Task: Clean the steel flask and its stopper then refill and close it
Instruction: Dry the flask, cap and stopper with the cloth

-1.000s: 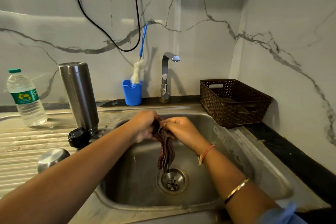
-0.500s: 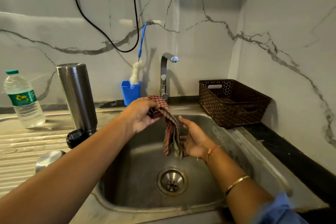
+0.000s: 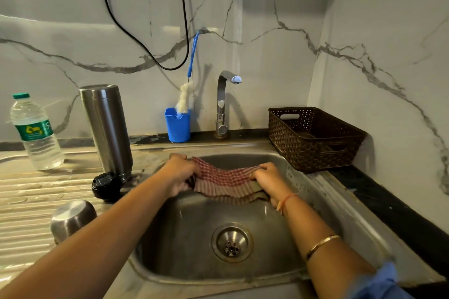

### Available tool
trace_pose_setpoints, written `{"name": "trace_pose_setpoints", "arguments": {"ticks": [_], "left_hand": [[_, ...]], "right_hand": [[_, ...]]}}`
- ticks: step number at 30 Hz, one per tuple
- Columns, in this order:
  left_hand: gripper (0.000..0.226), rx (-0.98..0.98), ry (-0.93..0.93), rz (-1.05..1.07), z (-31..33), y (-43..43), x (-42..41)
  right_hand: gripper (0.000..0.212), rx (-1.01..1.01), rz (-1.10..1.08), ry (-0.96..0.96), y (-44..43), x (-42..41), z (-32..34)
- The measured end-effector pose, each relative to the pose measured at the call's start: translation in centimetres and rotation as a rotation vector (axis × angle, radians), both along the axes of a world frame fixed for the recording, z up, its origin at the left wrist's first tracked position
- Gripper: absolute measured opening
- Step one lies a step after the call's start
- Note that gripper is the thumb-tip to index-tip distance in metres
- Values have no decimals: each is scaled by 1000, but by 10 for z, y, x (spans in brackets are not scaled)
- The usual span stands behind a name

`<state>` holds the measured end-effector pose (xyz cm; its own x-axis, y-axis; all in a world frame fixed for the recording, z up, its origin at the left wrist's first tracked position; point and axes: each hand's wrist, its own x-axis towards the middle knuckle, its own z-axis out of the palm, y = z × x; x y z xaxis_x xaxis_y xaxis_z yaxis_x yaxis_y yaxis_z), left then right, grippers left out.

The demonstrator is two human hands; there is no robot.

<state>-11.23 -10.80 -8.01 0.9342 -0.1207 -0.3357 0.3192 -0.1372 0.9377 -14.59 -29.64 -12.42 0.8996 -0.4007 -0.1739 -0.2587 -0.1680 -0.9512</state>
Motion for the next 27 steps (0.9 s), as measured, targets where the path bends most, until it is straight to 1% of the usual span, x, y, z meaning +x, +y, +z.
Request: {"name": "trace_pose_setpoints", "arguments": {"ticks": [2, 3, 5, 7, 9, 11, 14, 17, 19, 22, 24, 27], "left_hand": [[62, 133, -65, -11, -9, -6, 0], [67, 186, -97, -21, -11, -10, 0], [70, 259, -147, -47, -15, -16, -2], [73, 233, -155, -65, -16, -22, -5], [76, 99, -132, -82, -17, -29, -10], [75, -31, -117, -94, -17, -35, -17], [72, -155, -130, -65, -19, -40, -26], [83, -296, -100, -56, -20, -45, -36], [88, -360, -82, -56, -22, -50, -42], [89, -476, -63, -49, -27, -48, -40], [82, -555, -53, -60, -28, -42, -36], [71, -596, -37, -93, -30, -37, -32]], "right_hand": [[33, -251, 11, -41, 8, -2, 2], [38, -319, 28, -68, 12, -3, 4], [39, -386, 72, -147, 18, -6, 8], [37, -392, 116, -234, 23, -7, 11], [41, -351, 188, -261, 29, -8, 12], [44, -306, 260, -243, 36, -9, 12], [45, -149, 277, -203, 38, -9, 10], [45, -6, 302, -160, 34, -9, 8], [45, 31, 335, -123, 31, -9, 6], [40, 44, 265, -88, 26, -6, 4], [36, 96, 168, -80, 20, -3, 3], [29, 192, 68, -68, 16, 1, 2]]}}
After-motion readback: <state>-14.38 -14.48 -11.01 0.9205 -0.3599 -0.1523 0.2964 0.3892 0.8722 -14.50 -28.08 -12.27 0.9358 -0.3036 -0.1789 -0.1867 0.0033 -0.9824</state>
